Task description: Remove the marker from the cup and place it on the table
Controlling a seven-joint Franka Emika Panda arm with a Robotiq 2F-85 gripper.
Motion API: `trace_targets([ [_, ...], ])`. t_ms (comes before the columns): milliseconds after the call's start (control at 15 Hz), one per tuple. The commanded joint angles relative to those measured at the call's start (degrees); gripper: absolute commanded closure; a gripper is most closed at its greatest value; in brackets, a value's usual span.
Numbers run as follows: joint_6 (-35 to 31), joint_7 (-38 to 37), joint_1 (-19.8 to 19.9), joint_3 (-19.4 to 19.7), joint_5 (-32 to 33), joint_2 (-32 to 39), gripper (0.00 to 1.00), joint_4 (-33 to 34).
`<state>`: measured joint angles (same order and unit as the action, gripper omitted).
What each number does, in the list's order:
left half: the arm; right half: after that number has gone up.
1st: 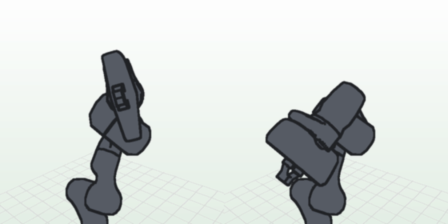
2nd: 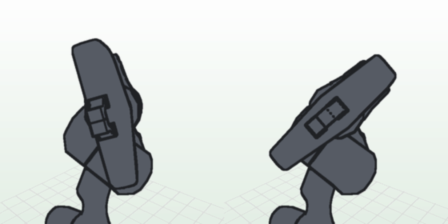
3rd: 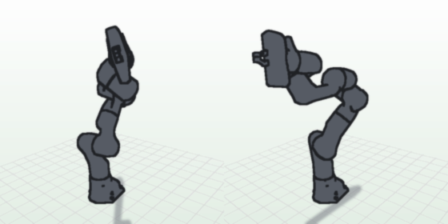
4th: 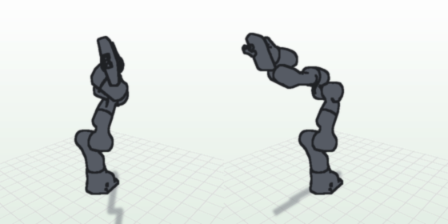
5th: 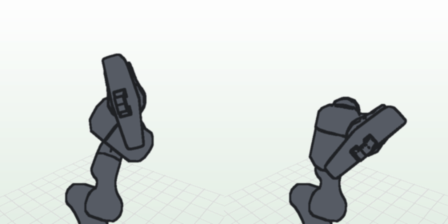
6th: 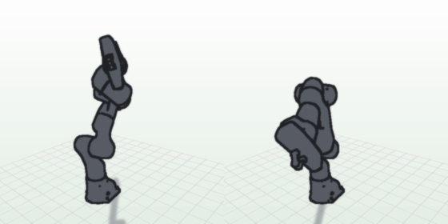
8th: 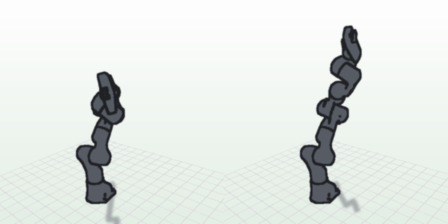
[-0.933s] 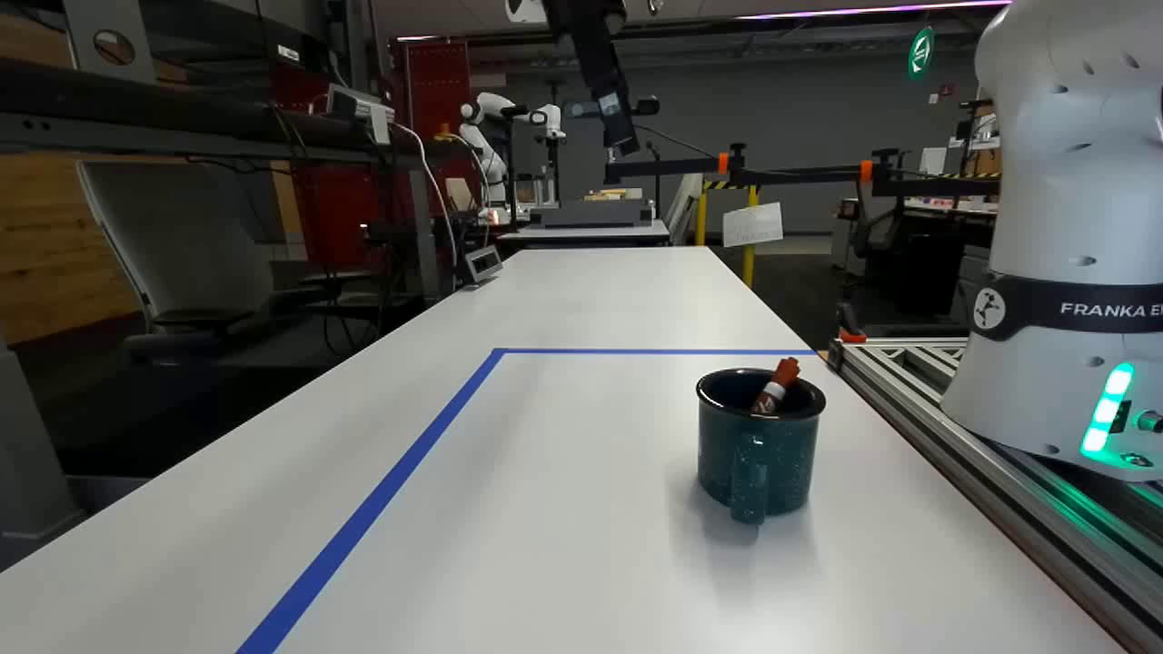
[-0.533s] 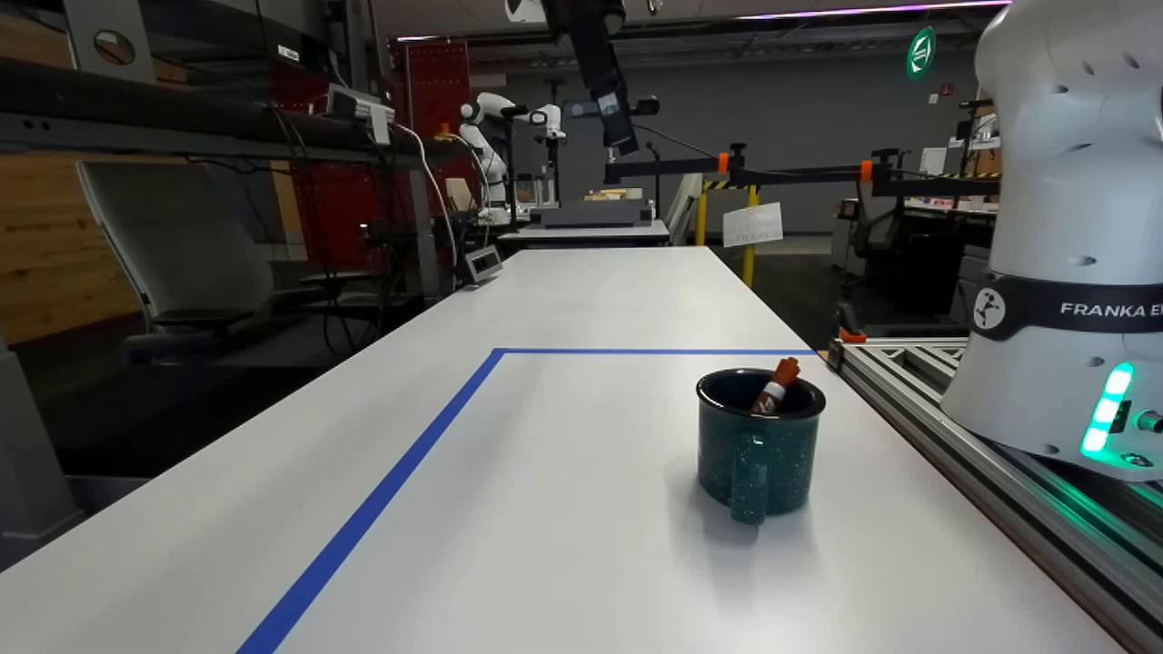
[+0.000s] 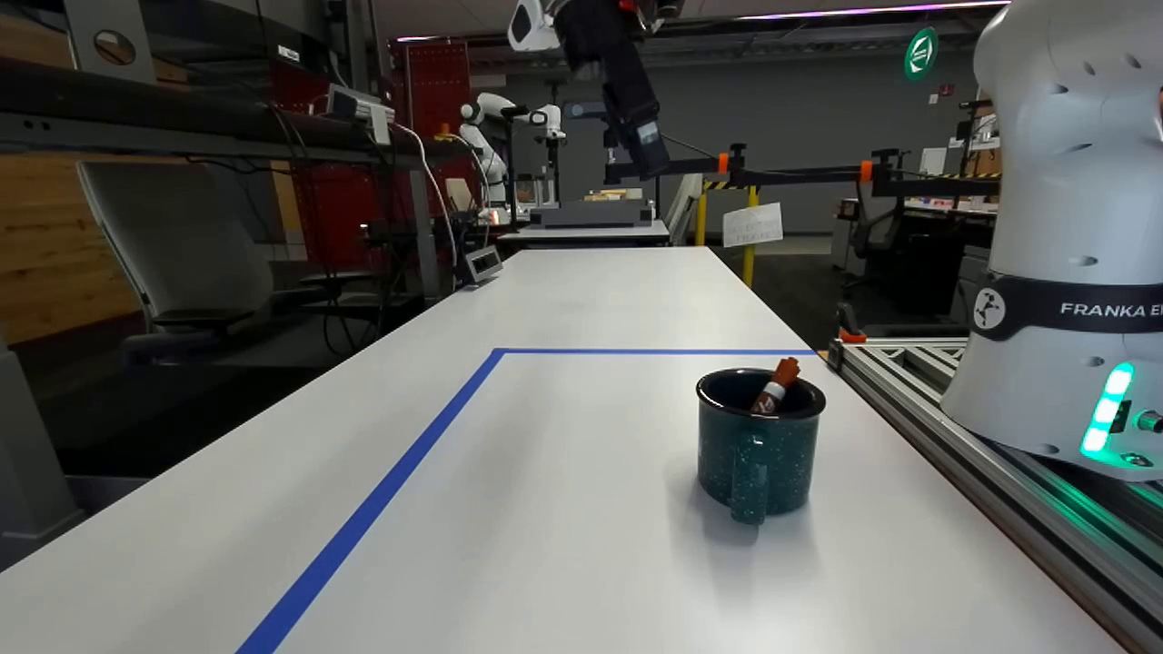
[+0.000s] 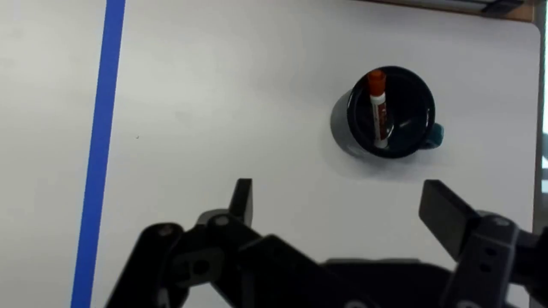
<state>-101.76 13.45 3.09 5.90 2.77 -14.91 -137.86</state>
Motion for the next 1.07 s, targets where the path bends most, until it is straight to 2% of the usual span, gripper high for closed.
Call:
trace_targets([
  [0,-1.6,6.4,-1.4,-0.8,2.3,-3.0,0.0,-6.4],
  [333,-6.3,12.1,-2.6,-1.6,6.3,-6.0,0.0,-15.3],
  [467,-7.9,14.5,-3.3,-2.4,10.2,-7.3,0.0,-18.6],
  [533,-5.9,12.6,-2.9,-1.5,7.1,-2.9,0.0,-14.1],
  [800,-5.5,13.3,-3.1,-1.5,7.6,-1.7,0.0,-14.4],
  [1000,-6.3,19.1,-4.8,-1.9,7.3,-1.7,0.0,-15.7],
])
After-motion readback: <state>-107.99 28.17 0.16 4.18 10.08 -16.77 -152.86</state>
